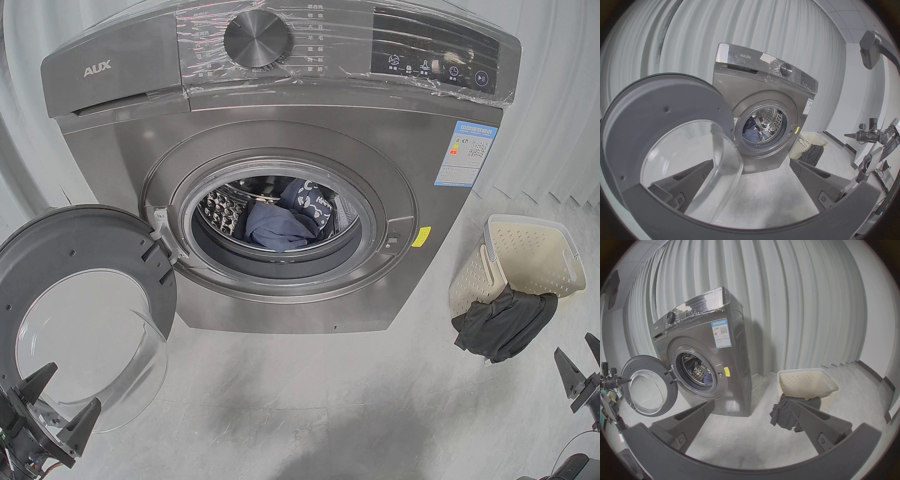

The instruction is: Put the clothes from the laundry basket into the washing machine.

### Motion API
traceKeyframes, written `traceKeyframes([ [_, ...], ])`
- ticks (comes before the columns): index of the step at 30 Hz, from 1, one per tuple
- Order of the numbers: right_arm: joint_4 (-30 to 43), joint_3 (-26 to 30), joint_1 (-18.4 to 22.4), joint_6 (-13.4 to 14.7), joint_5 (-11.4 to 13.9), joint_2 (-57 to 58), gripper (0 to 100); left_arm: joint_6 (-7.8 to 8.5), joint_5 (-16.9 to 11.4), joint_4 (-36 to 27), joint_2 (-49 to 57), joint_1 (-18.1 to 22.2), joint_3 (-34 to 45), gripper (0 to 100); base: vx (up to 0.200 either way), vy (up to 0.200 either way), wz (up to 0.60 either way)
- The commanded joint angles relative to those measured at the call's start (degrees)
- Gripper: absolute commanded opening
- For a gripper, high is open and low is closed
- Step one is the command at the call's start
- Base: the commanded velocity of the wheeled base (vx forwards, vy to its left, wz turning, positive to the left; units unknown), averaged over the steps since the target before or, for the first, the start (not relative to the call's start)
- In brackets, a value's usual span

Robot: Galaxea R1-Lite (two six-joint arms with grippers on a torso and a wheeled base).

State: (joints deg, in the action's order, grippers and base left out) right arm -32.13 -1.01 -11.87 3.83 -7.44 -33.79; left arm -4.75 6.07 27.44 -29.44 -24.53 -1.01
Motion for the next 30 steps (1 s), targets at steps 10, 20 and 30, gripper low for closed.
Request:
traceKeyframes([
  [10, 26.8, 1.0, 10.4, -1.2, 2.4, 30.0, 100, 0.01, -6.4, -23.3, 24.1, 12.9, 1.0, 100, -0.080, 0.000, 0.00],
  [20, 34.8, 0.0, 12.1, -3.1, 7.5, 33.6, 100, 2.91, -2.6, -25.2, 24.0, 19.3, 1.0, 100, -0.080, 0.000, 0.00],
  [30, 34.6, 0.0, 12.0, -3.1, 7.7, 33.6, 100, 1.68, -2.1, -25.3, 24.0, 19.3, 1.0, 100, 0.000, 0.000, 0.00],
])
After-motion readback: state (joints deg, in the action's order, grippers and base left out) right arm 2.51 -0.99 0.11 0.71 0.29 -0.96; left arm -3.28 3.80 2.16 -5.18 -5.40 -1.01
